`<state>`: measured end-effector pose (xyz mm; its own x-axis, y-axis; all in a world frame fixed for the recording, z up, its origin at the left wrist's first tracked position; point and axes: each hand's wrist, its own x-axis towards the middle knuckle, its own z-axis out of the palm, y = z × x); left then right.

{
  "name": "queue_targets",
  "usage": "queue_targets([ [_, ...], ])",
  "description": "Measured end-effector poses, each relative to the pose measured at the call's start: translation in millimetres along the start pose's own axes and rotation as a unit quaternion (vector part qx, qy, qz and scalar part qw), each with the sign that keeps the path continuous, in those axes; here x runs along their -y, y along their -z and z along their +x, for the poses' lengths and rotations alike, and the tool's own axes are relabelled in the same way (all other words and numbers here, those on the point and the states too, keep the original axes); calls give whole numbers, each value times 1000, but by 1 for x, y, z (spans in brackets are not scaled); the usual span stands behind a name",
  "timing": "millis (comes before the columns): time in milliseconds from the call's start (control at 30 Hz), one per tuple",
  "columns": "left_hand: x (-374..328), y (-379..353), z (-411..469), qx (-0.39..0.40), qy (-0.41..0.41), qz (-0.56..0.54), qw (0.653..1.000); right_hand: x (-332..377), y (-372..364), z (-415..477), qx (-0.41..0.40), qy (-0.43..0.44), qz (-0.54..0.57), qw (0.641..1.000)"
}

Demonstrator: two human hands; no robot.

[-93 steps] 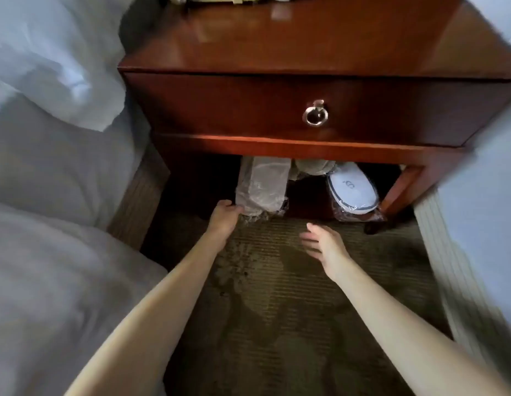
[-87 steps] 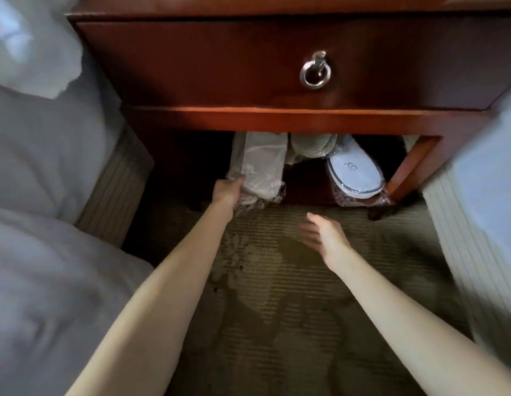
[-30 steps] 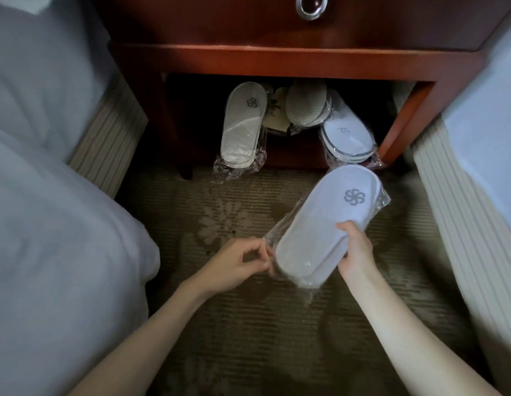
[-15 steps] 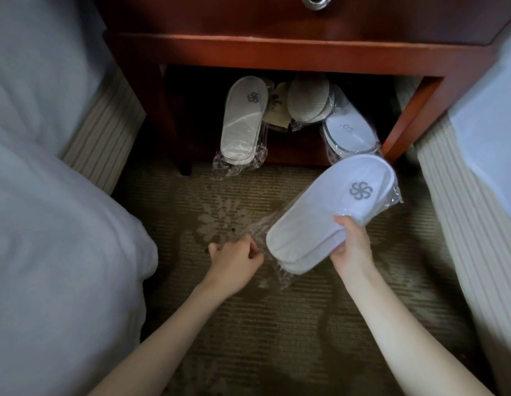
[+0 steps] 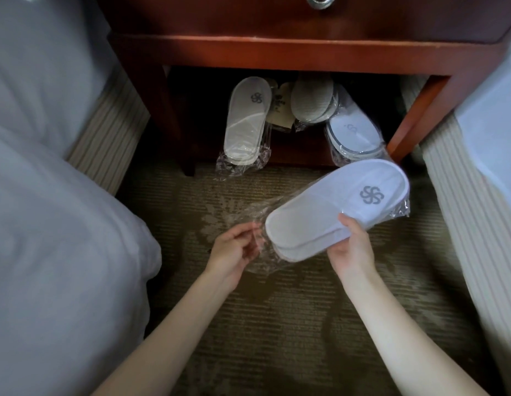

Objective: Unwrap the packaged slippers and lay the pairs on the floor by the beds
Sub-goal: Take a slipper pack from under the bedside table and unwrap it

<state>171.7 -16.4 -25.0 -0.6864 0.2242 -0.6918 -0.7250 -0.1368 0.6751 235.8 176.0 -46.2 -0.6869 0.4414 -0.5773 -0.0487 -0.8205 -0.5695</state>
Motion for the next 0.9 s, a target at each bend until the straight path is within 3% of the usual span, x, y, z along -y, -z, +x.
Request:
queue_targets([
  [200,6,1,3,17,22,116,993,-5,-4,-1,36,-9,0,999],
  [500,11,10,3,110,-22,118,987,-6,-13,-4,87,-16,-25,996],
  [600,7,23,10,143,-39,84,985,4,-12,-2,53,-6,-4,999],
  [767,-13,37,23,108,-26,32,993,12,-10,1,5,6,30,1000],
  [900,-20,46,26,133,-9,31,991,9,-8,2,-19,0,19,1000],
])
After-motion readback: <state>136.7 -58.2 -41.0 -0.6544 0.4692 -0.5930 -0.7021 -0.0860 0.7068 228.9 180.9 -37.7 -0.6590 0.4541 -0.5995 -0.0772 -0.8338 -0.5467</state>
